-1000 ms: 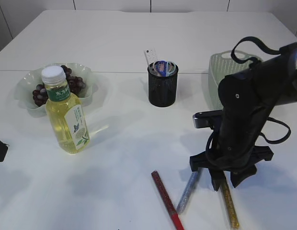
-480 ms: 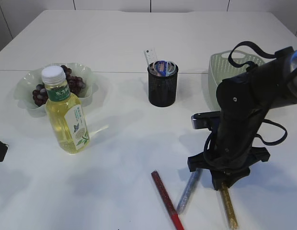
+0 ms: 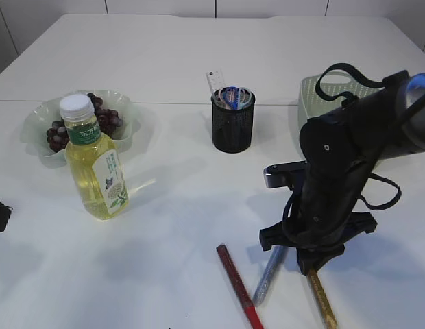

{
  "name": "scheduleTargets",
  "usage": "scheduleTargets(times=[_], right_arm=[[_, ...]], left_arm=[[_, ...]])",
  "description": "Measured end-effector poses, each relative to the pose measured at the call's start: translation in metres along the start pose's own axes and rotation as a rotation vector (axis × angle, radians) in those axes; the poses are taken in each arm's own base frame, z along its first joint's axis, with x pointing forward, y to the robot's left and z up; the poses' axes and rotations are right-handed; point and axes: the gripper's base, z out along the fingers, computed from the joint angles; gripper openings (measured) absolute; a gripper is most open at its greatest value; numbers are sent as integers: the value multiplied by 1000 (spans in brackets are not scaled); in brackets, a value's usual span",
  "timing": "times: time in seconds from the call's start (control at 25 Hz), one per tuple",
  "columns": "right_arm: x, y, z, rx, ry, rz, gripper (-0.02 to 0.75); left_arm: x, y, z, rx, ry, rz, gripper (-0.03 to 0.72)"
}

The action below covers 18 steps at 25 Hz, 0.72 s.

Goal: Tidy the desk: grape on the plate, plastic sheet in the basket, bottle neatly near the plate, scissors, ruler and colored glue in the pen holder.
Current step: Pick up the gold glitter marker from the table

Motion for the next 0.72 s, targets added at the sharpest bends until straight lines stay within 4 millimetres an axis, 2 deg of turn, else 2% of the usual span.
scheduleTargets(times=[0.36,0.48,0.72], right_arm=[[0,0,-3,-3,-8,-6,100],[0,0,-16,-15,-47,-20,100],[-2,-18,-58,-109,-152,8,100]], left_arm=[[0,0,0,0,0,0,456],[0,0,0,0,0,0,456],[0,0,0,-1,0,1,456]])
